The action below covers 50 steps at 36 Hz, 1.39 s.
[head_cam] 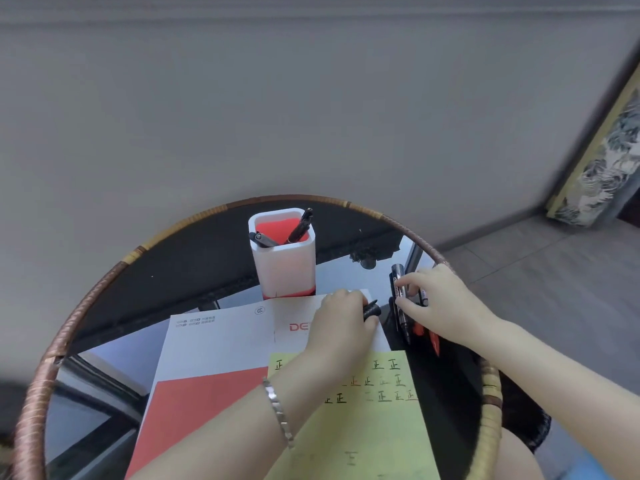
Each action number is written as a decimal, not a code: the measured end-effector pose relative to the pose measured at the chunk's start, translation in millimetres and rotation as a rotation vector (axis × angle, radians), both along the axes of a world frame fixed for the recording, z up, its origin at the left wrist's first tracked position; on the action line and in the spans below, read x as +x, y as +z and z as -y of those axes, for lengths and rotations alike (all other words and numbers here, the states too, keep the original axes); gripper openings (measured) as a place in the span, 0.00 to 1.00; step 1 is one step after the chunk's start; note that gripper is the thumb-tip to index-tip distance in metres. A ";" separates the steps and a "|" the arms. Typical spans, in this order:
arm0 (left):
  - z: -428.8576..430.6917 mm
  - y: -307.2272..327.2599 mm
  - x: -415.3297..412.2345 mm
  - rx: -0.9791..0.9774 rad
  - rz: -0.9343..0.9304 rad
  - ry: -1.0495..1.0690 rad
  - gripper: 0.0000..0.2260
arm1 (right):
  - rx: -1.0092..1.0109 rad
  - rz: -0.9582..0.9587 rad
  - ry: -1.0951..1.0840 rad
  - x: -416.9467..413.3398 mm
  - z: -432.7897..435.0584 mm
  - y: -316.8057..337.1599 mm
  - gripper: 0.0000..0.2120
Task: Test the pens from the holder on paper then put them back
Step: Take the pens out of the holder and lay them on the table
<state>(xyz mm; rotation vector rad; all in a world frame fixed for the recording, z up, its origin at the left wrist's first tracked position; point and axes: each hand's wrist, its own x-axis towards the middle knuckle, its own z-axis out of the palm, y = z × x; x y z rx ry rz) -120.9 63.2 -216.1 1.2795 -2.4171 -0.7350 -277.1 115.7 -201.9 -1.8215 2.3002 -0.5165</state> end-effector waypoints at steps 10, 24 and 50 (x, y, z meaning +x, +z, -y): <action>1.2 7.3 1.4 0.004 0.007 -0.072 0.15 | -0.122 0.050 -0.015 1.5 2.6 4.5 0.11; 13.7 41.8 122.3 -0.098 -0.164 0.097 0.09 | -0.362 0.180 0.017 99.3 78.4 69.3 0.09; -10.5 74.5 90.9 -0.190 -0.521 -0.103 0.09 | -0.580 0.312 0.424 107.4 -16.9 96.7 0.05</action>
